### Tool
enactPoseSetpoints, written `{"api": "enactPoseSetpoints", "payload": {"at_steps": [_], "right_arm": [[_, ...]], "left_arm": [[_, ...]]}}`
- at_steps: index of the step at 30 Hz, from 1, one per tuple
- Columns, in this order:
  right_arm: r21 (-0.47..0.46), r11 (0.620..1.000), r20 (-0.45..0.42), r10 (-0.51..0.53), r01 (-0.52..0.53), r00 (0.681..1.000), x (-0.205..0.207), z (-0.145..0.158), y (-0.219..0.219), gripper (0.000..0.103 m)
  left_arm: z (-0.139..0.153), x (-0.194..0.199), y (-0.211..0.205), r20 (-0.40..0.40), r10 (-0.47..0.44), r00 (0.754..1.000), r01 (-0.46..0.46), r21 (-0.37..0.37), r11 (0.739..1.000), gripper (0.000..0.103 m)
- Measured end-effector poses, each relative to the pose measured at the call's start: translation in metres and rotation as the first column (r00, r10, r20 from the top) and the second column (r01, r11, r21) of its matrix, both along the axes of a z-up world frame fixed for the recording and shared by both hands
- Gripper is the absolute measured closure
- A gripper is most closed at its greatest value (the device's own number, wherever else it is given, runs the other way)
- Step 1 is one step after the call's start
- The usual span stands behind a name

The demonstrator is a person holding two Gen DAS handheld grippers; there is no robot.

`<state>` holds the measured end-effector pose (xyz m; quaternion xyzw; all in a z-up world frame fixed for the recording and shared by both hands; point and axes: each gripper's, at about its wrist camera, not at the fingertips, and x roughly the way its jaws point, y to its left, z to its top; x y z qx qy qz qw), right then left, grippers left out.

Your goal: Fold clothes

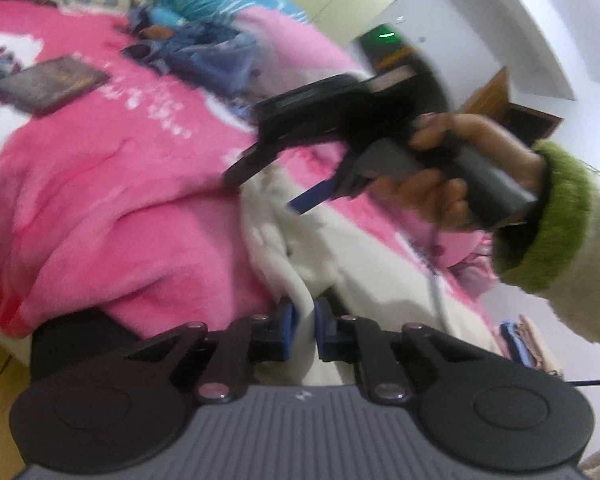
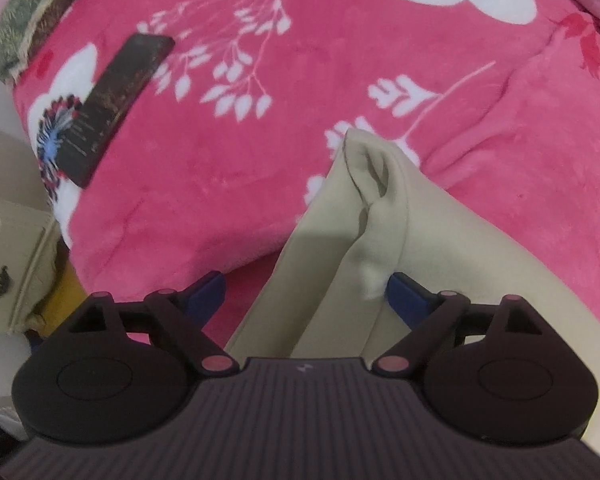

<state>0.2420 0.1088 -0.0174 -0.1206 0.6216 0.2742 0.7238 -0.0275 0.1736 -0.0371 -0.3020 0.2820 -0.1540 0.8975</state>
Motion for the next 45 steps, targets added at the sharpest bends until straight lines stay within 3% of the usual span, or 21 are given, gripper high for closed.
{"api": "enactPoseSetpoints", "payload": {"at_steps": [11,13,21,25,32,37,41,45], "right_arm": [[-0.052,0.997,0.049,0.057,-0.054,0.997,-0.007,-0.008,0.006,0.017],[-0.043,0.997,0.072,0.062,-0.059,0.996,-0.009,-0.006,0.001,0.026],[0.043,0.999,0.127,0.027,-0.033,0.992,-0.004,0.002,-0.035,0.081],[0.192,0.980,0.098,-0.061,0.041,0.993,0.001,0.011,-0.064,0.092],[0.418,0.901,0.092,-0.169,0.116,0.981,-0.012,0.040,-0.121,0.094],[0.522,0.838,0.078,-0.229,0.156,0.970,-0.022,0.057,-0.167,0.095],[0.588,0.791,0.072,-0.261,0.171,0.963,-0.031,0.062,-0.200,0.098],[0.620,0.762,0.055,-0.281,0.188,0.958,-0.032,0.058,-0.218,0.098]], "left_arm": [[0.018,0.007,-0.031,0.127,-0.123,0.984,0.122,0.013,0.992,0.091],[0.017,0.010,-0.036,0.126,-0.133,0.983,0.133,0.010,0.991,0.091],[0.021,0.018,-0.049,0.132,-0.152,0.979,0.152,0.014,0.988,0.091],[0.029,0.016,-0.057,0.143,-0.166,0.976,0.164,0.025,0.986,0.091],[0.048,0.015,-0.086,0.166,-0.245,0.955,0.240,0.055,0.969,0.091],[0.065,0.014,-0.111,0.211,-0.333,0.919,0.334,0.033,0.942,0.093],[0.073,0.017,-0.128,0.230,-0.386,0.893,0.376,0.088,0.922,0.093],[0.074,0.013,-0.136,0.200,-0.396,0.896,0.371,0.151,0.916,0.087]]}}
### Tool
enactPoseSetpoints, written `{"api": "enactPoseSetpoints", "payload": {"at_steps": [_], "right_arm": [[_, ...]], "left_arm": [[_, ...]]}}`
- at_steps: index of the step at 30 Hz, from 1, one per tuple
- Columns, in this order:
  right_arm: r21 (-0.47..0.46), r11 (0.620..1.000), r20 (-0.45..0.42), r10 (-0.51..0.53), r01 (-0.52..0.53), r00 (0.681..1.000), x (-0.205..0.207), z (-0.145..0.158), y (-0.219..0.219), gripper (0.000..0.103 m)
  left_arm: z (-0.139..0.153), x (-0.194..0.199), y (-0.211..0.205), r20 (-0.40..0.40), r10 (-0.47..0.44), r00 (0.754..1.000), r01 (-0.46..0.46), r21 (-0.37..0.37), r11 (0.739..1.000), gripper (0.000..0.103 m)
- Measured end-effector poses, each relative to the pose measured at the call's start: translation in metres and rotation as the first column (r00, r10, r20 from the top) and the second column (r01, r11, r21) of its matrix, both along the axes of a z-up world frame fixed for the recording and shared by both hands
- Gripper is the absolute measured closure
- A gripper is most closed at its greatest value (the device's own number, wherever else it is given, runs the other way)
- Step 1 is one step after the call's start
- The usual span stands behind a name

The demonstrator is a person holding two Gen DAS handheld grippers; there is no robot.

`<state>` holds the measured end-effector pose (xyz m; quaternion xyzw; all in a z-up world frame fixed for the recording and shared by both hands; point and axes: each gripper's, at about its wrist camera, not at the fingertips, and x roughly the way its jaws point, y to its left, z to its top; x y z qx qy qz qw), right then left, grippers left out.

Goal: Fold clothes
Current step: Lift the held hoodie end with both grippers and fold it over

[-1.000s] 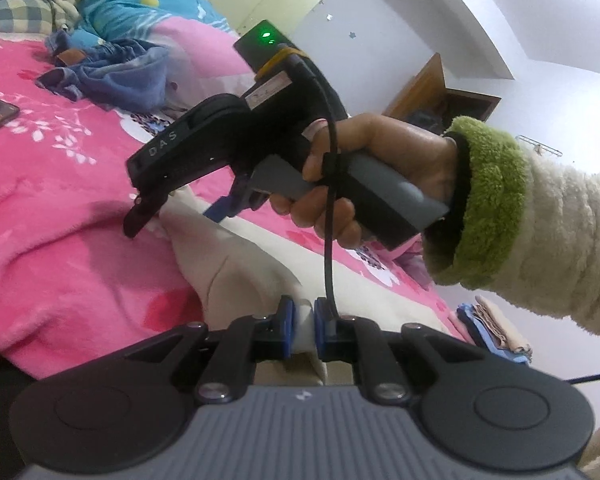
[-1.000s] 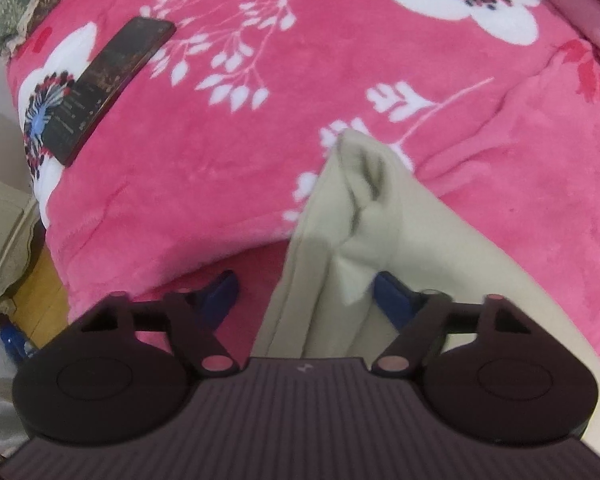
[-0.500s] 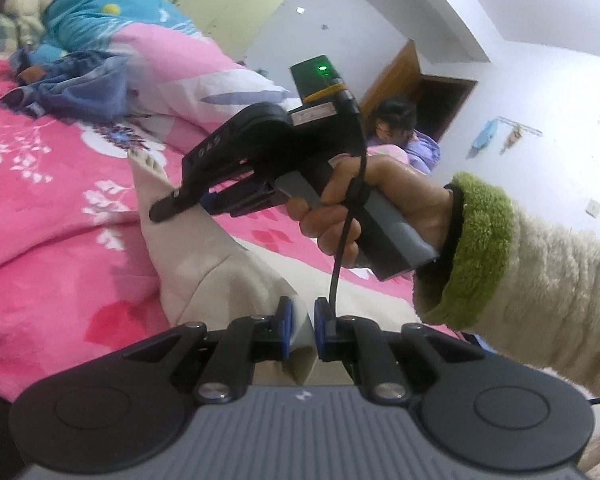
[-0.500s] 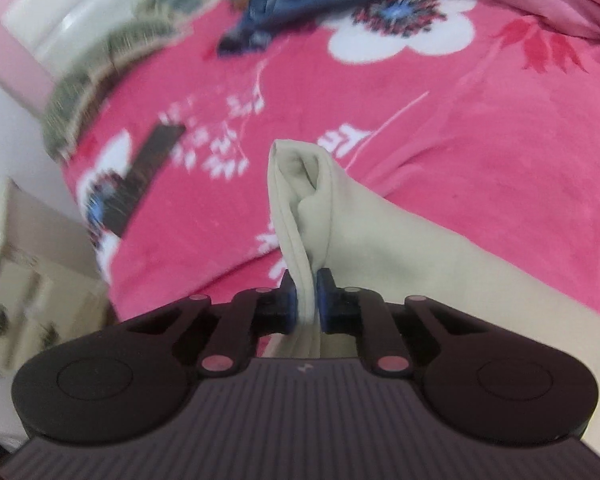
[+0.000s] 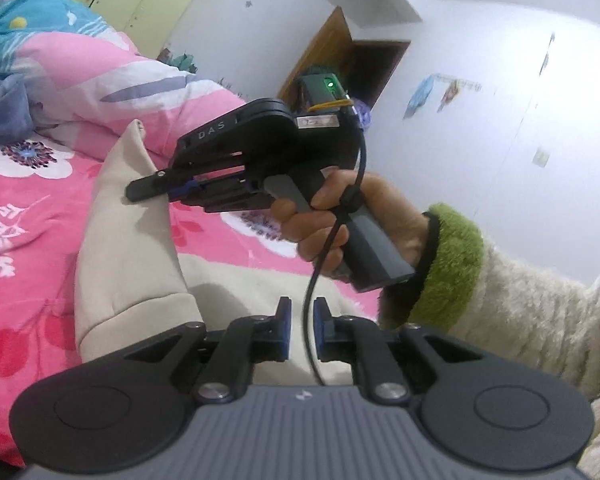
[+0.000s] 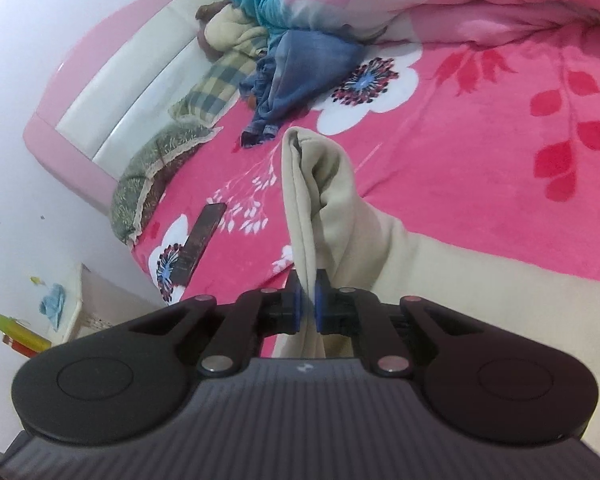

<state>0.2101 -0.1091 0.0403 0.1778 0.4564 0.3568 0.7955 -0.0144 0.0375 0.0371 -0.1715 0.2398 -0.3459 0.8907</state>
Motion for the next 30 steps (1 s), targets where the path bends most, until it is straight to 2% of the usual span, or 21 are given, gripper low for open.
{"api": "enactPoseSetpoints", "payload": {"at_steps": [2,3,5,6,7,11,15,16,17,19,21,22,25,27,29,30], "right_arm": [[0.018,1.000,-0.008,0.002,-0.002,1.000,0.002,-0.005,-0.001,0.098],[0.028,1.000,-0.014,0.005,-0.004,1.000,0.004,-0.008,-0.001,0.098],[0.041,0.999,-0.028,0.014,-0.013,0.999,0.009,-0.014,0.004,0.098],[0.042,0.999,-0.035,0.019,-0.018,0.999,0.012,-0.016,0.009,0.098],[0.043,0.999,-0.040,0.025,-0.023,0.999,0.015,-0.019,0.014,0.098],[0.025,0.999,-0.065,0.047,-0.045,0.997,0.028,-0.026,0.033,0.098],[-0.003,0.998,-0.076,0.065,-0.066,0.995,0.032,-0.030,0.047,0.098],[-0.009,0.997,-0.075,0.070,-0.071,0.995,0.032,-0.031,0.050,0.098],[-0.012,0.997,-0.074,0.073,-0.074,0.995,0.032,-0.031,0.053,0.098],[-0.016,0.997,-0.074,0.076,-0.078,0.994,0.032,-0.033,0.055,0.098],[-0.017,0.997,-0.075,0.077,-0.079,0.994,0.032,-0.034,0.056,0.098],[-0.016,0.997,-0.076,0.078,-0.080,0.994,0.032,-0.035,0.056,0.098],[-0.010,0.997,-0.085,0.075,-0.076,0.994,0.032,-0.037,0.055,0.098],[-0.008,0.997,-0.091,0.071,-0.072,0.993,0.033,-0.038,0.055,0.098],[-0.009,0.998,-0.094,0.068,-0.069,0.993,0.033,-0.038,0.057,0.098],[-0.010,0.998,-0.094,0.067,-0.068,0.993,0.032,-0.038,0.057,0.098]], "left_arm": [[-0.001,-0.005,0.002,0.003,0.059,0.998,-0.059,0.068,0.996,0.070],[-0.002,-0.008,0.003,0.004,0.091,0.996,-0.091,0.100,0.991,0.066],[-0.003,-0.011,0.007,0.000,0.146,0.989,-0.145,0.148,0.978,0.052],[-0.003,-0.011,0.008,-0.008,0.164,0.986,-0.160,0.170,0.972,0.048],[-0.004,-0.010,0.007,-0.018,0.174,0.985,-0.168,0.192,0.967,0.039],[-0.010,-0.003,-0.006,-0.037,0.221,0.975,-0.198,0.314,0.929,0.027],[-0.022,-0.004,-0.019,-0.029,0.268,0.963,-0.230,0.433,0.872,0.027],[-0.025,-0.003,-0.020,-0.031,0.288,0.957,-0.244,0.450,0.859,0.030],[-0.027,-0.001,-0.018,-0.036,0.309,0.951,-0.260,0.454,0.853,0.037],[-0.029,-0.002,-0.010,-0.056,0.336,0.940,-0.282,0.425,0.860,0.043],[-0.027,0.000,-0.001,-0.083,0.353,0.932,-0.301,0.366,0.880,0.052],[-0.026,0.001,0.002,-0.090,0.360,0.928,-0.310,0.346,0.886,0.053],[-0.026,0.006,0.005,-0.096,0.369,0.924,-0.320,0.331,0.888,0.053],[-0.029,0.012,0.000,-0.092,0.369,0.925,-0.317,0.348,0.882,0.052],[-0.032,0.014,-0.008,-0.074,0.373,0.925,-0.321,0.373,0.870,0.041],[-0.033,0.015,-0.011,-0.061,0.377,0.924,-0.327,0.385,0.863,0.040]]}}
